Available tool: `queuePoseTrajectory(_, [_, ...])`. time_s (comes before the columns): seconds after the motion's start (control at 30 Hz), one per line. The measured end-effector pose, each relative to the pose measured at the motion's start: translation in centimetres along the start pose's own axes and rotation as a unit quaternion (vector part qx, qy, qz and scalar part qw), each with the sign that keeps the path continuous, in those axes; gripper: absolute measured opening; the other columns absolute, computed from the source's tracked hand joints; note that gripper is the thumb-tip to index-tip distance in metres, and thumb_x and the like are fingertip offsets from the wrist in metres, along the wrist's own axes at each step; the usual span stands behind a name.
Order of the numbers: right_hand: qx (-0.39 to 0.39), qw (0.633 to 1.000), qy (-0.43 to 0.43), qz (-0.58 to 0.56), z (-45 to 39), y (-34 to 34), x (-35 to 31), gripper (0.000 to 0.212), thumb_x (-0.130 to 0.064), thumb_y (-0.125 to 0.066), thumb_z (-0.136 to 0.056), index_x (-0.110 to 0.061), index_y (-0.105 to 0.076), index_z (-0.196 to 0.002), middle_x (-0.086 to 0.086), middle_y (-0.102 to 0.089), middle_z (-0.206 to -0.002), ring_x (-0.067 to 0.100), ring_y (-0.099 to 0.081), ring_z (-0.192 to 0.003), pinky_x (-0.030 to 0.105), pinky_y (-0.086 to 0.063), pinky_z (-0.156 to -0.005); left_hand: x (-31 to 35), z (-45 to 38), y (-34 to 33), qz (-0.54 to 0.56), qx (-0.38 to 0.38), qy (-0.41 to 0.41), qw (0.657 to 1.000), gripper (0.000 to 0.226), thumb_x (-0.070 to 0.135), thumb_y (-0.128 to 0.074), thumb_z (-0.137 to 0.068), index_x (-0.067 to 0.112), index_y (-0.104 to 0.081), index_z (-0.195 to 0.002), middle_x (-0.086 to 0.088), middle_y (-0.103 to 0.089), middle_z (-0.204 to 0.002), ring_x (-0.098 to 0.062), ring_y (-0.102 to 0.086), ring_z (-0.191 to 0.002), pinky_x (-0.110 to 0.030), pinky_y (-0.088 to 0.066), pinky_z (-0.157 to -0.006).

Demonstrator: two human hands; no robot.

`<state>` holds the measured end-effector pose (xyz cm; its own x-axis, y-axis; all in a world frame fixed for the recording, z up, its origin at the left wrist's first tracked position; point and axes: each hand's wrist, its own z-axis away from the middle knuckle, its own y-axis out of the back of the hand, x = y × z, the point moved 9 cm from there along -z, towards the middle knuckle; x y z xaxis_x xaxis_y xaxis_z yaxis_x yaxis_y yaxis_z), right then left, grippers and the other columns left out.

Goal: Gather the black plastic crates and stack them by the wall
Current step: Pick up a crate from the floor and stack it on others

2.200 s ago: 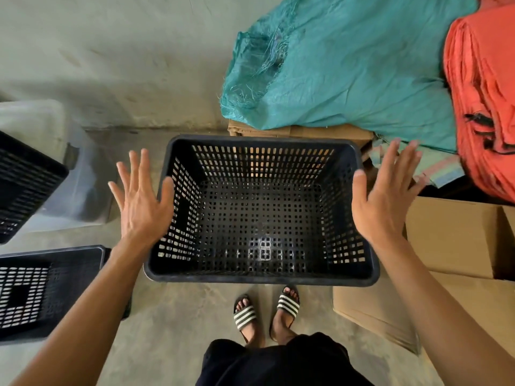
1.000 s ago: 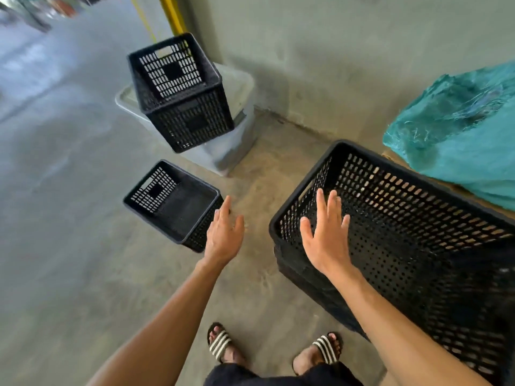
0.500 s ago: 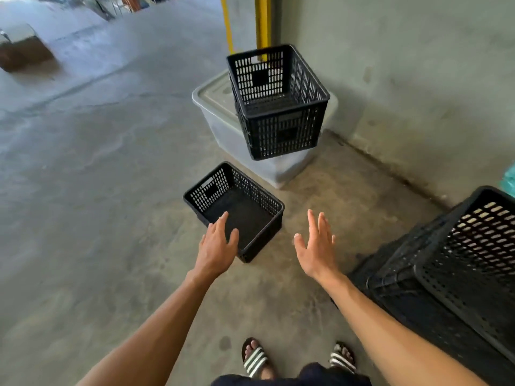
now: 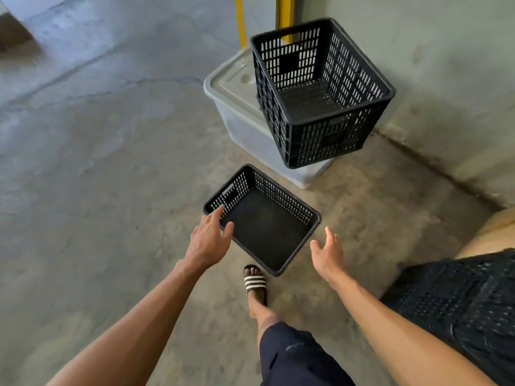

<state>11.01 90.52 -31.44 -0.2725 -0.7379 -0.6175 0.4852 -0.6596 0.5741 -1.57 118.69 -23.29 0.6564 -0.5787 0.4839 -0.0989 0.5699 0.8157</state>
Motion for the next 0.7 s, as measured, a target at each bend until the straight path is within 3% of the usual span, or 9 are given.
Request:
queuePoseTrajectory(0.17, [0.020,0.991,-0.112,-0.070,-6.9,-4.1,-1.0,0.065,-0.025,-0.047,-0.095,-0.011,-0.023,-0.154,0.016,-0.023,-0.160,0.031,-0.025,-0.145,0.041,-0.021,-0.118,-2.6,-9.1,0.8,0.005,-0.048,0.031,0.998,0.058,0.040,-0.043,-0.100,0.017,-0.031,-0.153,-0.012,-0.043,-0.153,-0.030,-0.042,-0.139,-0.044,-0.034,-0.112])
queuePoseTrajectory(0.33, [0.050,0.956,-0.240,-0.158,-10.4,-7.8,0.1,0.064,-0.025,-0.046,-0.095,-0.014,-0.023,-0.154,0.011,-0.029,-0.158,0.030,-0.033,-0.141,0.036,-0.027,-0.112,-5.2,-18.1,0.9,0.014,-0.090,0.047,0.995,0.052,0.035,-0.046,-0.100,0.016,-0.039,-0.148,-0.009,-0.050,-0.148,-0.029,-0.048,-0.133,-0.040,-0.038,-0.109])
queuePoseTrajectory(0.47, [0.070,0.927,-0.306,-0.204,-13.0,-10.0,1.6,0.063,-0.027,-0.045,-0.096,-0.019,-0.022,-0.154,0.009,-0.031,-0.157,0.030,-0.035,-0.140,0.037,-0.029,-0.110,-7.4,-22.8,-2.0,0.052,-0.140,0.073,0.986,0.046,0.034,-0.045,-0.101,0.017,-0.044,-0.144,-0.007,-0.056,-0.140,-0.024,-0.055,-0.125,-0.042,-0.043,-0.106])
queuePoseTrajectory(0.6, [0.112,0.900,-0.343,-0.246,-14.8,-12.3,4.3,0.062,-0.027,-0.046,-0.096,-0.020,-0.023,-0.153,0.006,-0.030,-0.158,0.028,-0.035,-0.140,0.034,-0.030,-0.108,-10.0,-28.1,-5.8,0.035,-0.185,0.090,0.978,0.047,0.035,-0.045,-0.100,0.018,-0.043,-0.143,-0.004,-0.059,-0.134,-0.018,-0.056,-0.108,-0.036,-0.045,-0.097])
queuePoseTrajectory(0.7, [0.129,0.884,-0.368,-0.259,-15.8,-15.0,6.9,0.063,-0.028,-0.045,-0.097,-0.020,-0.020,-0.154,0.005,-0.028,-0.159,0.027,-0.034,-0.141,0.035,-0.030,-0.109,-12.4,-32.8,-9.2,0.000,-0.211,0.088,0.974,0.050,0.036,-0.046,-0.098,0.019,-0.041,-0.144,-0.004,-0.060,-0.134,-0.020,-0.058,-0.110,-0.038,-0.046,-0.099])
